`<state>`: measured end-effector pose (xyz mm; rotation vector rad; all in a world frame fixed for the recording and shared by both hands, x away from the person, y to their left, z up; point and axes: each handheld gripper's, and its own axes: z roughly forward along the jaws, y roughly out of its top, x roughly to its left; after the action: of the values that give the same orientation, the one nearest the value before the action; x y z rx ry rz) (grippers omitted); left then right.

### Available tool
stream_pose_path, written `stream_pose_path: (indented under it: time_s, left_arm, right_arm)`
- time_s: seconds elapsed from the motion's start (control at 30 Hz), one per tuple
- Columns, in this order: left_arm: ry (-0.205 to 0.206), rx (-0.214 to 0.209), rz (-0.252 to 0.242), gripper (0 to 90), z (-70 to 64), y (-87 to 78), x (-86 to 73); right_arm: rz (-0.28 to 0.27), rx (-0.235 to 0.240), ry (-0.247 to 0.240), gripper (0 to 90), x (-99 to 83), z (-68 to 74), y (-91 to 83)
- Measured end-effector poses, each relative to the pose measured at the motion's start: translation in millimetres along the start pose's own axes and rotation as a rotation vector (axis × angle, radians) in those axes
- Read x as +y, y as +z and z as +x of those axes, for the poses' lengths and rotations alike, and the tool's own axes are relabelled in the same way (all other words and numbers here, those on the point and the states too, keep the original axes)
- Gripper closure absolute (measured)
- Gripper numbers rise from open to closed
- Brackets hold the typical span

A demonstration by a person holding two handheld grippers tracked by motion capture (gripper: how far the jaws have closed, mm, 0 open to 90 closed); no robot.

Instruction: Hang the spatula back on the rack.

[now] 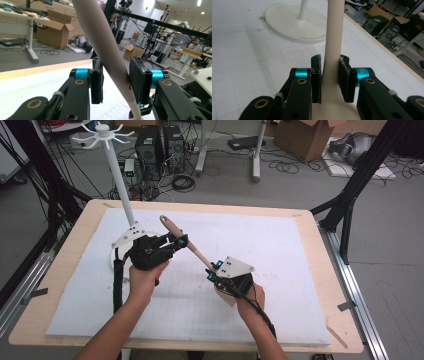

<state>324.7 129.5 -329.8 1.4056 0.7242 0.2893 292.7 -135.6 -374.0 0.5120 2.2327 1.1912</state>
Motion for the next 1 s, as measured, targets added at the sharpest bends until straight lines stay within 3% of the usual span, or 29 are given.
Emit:
stream_pose_path:
  time_s: [0.37,0.5,0.7,0.83,0.9,1.0]
  left_arm:
    - [0.023,0.009,-0.023,67.2,-10.5,6.8,1.5]
    - [0.008,-0.018,-0.032,69.6,-12.9,8.1,6.0]
    - [-0.002,-0.098,-0.025,74.0,-21.3,9.0,20.9]
    - [0.012,-0.132,-0.02,74.6,-24.1,6.8,32.1]
    - [0.025,-0.139,-0.018,74.6,-24.2,5.0,37.7]
    - [0.064,-0.138,-0.007,74.5,-21.8,0.3,45.0]
  right_arm:
    - [-0.044,-0.02,0.031,74.8,7.6,5.3,1.8]
    - [-0.053,-0.009,0.06,73.9,9.5,8.1,4.0]
    - [-0.1,-0.002,0.061,72.4,12.7,11.1,6.2]
    - [-0.147,-0.008,0.05,69.0,16.3,12.4,2.0]
    - [-0.171,-0.028,0.044,59.8,17.9,13.2,-1.8]
    - [-0.191,-0.046,0.037,57.6,17.5,12.3,-7.7]
